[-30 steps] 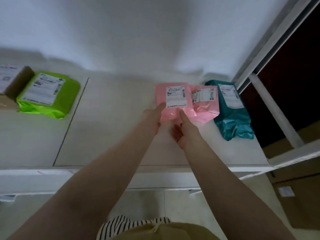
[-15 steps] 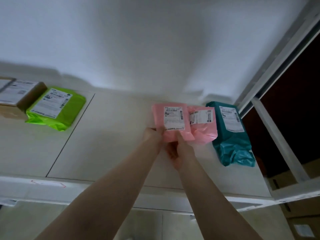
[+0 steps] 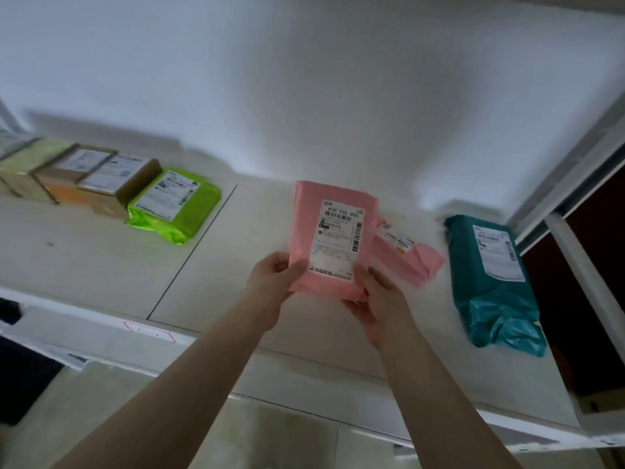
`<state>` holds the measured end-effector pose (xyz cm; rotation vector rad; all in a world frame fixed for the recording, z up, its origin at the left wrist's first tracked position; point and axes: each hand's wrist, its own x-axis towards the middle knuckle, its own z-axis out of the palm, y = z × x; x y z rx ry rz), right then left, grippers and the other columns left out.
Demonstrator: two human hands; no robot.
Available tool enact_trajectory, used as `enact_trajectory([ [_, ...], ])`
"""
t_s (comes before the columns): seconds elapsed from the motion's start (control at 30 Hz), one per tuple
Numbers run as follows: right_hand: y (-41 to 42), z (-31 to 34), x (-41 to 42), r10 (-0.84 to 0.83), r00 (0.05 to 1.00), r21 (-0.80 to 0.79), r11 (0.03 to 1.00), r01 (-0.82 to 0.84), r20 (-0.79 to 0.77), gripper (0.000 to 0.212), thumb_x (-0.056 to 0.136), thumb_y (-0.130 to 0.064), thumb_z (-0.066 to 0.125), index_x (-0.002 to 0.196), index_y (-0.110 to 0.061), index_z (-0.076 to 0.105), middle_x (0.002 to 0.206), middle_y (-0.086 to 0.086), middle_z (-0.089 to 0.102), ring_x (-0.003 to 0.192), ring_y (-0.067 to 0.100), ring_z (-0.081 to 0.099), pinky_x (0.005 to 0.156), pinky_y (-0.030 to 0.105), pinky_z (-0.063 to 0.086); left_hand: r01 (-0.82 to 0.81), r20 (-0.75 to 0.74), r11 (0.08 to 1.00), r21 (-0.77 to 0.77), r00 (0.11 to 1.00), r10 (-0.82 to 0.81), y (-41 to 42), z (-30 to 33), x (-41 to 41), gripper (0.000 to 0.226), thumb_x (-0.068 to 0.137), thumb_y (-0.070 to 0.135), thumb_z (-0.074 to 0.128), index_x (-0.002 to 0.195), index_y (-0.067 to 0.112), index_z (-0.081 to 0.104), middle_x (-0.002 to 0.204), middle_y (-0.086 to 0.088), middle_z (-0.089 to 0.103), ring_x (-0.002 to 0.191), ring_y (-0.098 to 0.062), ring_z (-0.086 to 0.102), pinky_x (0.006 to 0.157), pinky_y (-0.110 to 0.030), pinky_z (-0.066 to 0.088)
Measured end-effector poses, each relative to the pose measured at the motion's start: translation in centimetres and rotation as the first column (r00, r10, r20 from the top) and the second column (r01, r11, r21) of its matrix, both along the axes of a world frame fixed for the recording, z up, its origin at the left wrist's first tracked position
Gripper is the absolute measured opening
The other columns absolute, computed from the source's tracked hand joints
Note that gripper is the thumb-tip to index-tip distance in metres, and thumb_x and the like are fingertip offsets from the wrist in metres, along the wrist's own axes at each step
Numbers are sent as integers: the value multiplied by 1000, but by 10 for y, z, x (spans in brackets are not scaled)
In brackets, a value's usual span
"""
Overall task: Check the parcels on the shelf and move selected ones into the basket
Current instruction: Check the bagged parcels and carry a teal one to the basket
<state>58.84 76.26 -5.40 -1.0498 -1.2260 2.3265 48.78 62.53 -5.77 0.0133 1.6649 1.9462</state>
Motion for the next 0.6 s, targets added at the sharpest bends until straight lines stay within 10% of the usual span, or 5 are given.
enact_trajectory([
  [0.6, -20, 28, 13, 76, 981, 203, 978, -38, -181, 21, 91, -10, 65, 110, -16, 71, 93, -5, 79, 80, 8, 75, 66, 23, 59, 1, -22, 975, 222, 1000, 4, -14, 28, 10, 31, 78, 17, 71, 109, 11, 70, 105, -12, 75, 94, -27, 72, 78, -38, 60],
])
